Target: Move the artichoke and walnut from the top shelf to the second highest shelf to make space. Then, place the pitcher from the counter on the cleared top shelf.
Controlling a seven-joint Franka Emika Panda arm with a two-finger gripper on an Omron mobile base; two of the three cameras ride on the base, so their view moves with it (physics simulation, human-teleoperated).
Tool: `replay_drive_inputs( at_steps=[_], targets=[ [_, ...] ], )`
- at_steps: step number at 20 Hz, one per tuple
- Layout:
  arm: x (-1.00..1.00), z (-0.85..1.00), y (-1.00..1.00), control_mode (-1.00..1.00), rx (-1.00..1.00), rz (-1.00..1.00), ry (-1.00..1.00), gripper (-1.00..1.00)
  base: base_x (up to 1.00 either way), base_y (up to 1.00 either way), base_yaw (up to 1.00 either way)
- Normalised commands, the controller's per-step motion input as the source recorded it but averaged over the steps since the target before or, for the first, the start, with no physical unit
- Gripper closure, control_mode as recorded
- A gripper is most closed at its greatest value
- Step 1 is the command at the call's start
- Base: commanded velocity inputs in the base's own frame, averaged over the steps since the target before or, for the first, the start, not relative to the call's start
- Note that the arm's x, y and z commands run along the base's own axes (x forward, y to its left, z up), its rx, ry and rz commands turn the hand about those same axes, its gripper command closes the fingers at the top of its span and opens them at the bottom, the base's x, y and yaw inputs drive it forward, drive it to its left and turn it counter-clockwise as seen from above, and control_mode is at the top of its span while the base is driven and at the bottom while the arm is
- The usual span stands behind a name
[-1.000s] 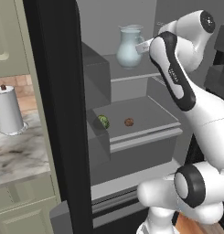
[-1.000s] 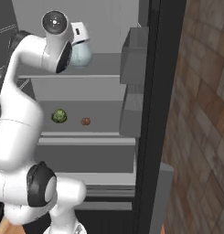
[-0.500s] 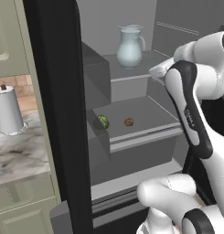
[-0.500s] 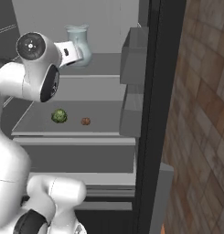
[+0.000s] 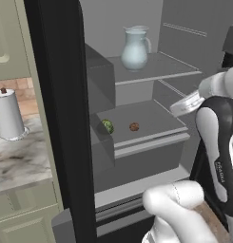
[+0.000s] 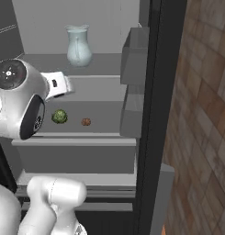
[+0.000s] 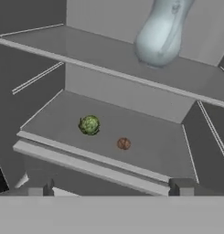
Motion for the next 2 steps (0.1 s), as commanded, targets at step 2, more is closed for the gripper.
replay_drive_inputs(
  at_steps=[2],
  targets=[
    [-1.00,-0.54,0.08,-1.00,0.00,0.00,0.18,-1.00,0.00,0.00,0.00]
  ],
)
